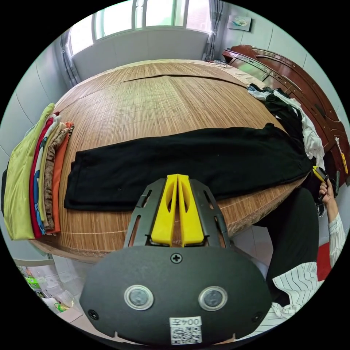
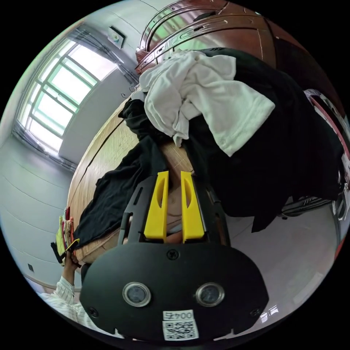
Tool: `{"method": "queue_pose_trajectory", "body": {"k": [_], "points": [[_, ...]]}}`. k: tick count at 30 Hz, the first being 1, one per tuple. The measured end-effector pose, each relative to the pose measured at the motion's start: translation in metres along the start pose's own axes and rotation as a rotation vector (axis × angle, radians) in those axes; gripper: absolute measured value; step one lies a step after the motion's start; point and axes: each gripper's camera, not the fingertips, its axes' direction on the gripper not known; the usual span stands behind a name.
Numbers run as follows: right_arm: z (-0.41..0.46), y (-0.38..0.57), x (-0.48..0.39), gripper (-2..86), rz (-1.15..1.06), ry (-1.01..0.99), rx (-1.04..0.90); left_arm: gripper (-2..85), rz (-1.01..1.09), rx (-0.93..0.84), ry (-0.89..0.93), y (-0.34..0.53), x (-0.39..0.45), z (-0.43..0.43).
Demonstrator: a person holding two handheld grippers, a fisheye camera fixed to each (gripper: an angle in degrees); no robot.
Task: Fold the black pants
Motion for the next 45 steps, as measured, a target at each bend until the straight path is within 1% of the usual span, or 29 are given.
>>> {"method": "queue_pose_trajectory", "body": {"k": [2,5,9,12,15,18,20,22,25,27,30,31,32,35,36,38,41,43,45], "points": [[-0.001,0.001,0.007,5.4,-0.064,-0.007,-0.016,0.3,-0.013,-0.029,-0.024,-0.002,0.002,0.012],[0.001,0.010,-0.002,6.6,-0.194,-0.020,-0.039,0.4,-0.056,-0.012,0.005,-0.001,-0.006,0.018],[-0.001,0.015,-0.015,7.7,-0.261,-0.046,-0.026,0.4,-0.152,0.026,-0.011,0.003,-0.017,0.017],[0.001,0.017,-0.031,7.9,-0.305,-0.011,-0.032,0.4,-0.203,0.065,-0.042,0.005,-0.022,0.014],[0.006,0.020,-0.049,6.9,-0.359,0.057,-0.034,0.4,-0.207,0.027,-0.042,0.004,-0.027,0.027],[0.010,0.022,-0.073,3.3,-0.452,0.163,-0.046,0.4,-0.218,0.043,-0.031,0.007,-0.029,0.030],[0.013,0.021,-0.099,2.6,-0.645,0.411,-0.046,0.5,-0.216,0.046,-0.028,0.008,-0.030,0.030],[0.010,0.013,-0.104,2.7,-0.704,0.463,-0.037,0.6,-0.208,0.041,-0.010,0.008,-0.032,0.031],[0.022,0.007,-0.098,3.6,-0.696,0.417,-0.130,0.6,-0.194,0.043,-0.011,0.008,-0.030,0.032],[0.025,0.017,-0.102,4.3,-0.728,0.438,-0.086,0.6,-0.206,0.052,-0.002,0.011,-0.032,0.032],[0.012,0.009,-0.098,6.4,-0.627,0.370,-0.111,0.6,-0.242,0.065,0.034,0.015,-0.038,0.031],[0.004,0.005,-0.090,6.6,-0.558,0.339,-0.105,0.5,-0.247,0.069,0.044,0.016,-0.040,0.031],[-0.007,0.003,-0.083,6.5,-0.488,0.320,-0.063,0.5,-0.248,0.071,0.048,0.017,-0.040,0.031],[-0.027,0.004,-0.083,5.5,-0.373,0.257,0.050,0.4,-0.247,0.087,0.058,0.021,-0.041,0.029],[-0.027,0.007,-0.089,5.3,-0.376,0.237,0.067,0.4,-0.249,0.092,0.060,0.022,-0.040,0.028],[-0.008,0.018,-0.122,5.4,-0.463,0.199,0.051,0.3,-0.257,0.098,0.065,0.024,-0.040,0.026],[0.037,0.026,-0.157,5.2,-0.554,0.275,-0.013,0.2,-0.264,0.103,0.069,0.025,-0.039,0.023],[0.045,0.022,-0.169,4.6,-0.542,0.284,0.020,0.1,-0.266,0.087,0.073,0.023,-0.038,0.019],[0.041,0.014,-0.182,4.5,-0.522,0.230,0.075,0.1,-0.253,0.070,0.060,0.018,-0.034,0.010]]}}
